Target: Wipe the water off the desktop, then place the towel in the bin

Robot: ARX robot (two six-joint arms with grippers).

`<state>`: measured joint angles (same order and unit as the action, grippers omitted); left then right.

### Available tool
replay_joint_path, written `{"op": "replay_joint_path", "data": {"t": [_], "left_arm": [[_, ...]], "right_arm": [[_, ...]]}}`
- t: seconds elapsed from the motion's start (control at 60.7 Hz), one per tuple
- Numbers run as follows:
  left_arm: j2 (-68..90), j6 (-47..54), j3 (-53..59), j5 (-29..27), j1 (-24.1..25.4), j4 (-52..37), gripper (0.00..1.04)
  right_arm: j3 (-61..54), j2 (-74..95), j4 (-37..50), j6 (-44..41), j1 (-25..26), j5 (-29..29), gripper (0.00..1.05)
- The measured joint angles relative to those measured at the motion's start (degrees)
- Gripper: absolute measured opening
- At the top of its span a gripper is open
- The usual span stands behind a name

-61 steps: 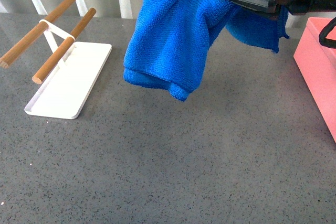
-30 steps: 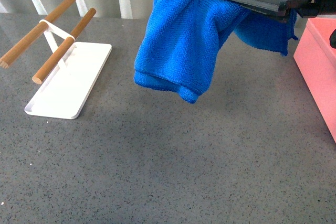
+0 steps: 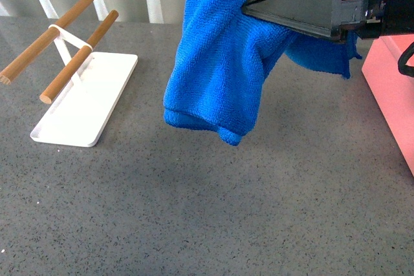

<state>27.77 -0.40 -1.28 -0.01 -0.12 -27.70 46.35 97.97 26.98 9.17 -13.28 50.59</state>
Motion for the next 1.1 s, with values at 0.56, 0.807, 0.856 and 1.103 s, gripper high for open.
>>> {"op": "replay_joint_path", "data": {"t": [0.56,0.807,0.856,1.103], "left_arm": [[-12.74,0.0,0.0,0.0,0.0,12.46,0.04],[-16.2,0.0,0.0,0.0,0.0,15.91,0.04],[-16.87,0.0,0.0,0.0,0.0,16.61,0.04],[-27.54,0.0,0.0,0.02,0.0,27.39,0.04]], "right_arm": [[0.11,0.0,-1.81,-1.92,0.24,-0.15,0.04],[0.11,0.0,-3.5,-2.93,0.94,0.0,0.04],[0.11,0.0,-3.72,-3.02,1.01,0.02,0.04],[0.09,0.04,-4.24,-3.93,1.73,0.15,0.04]]}}
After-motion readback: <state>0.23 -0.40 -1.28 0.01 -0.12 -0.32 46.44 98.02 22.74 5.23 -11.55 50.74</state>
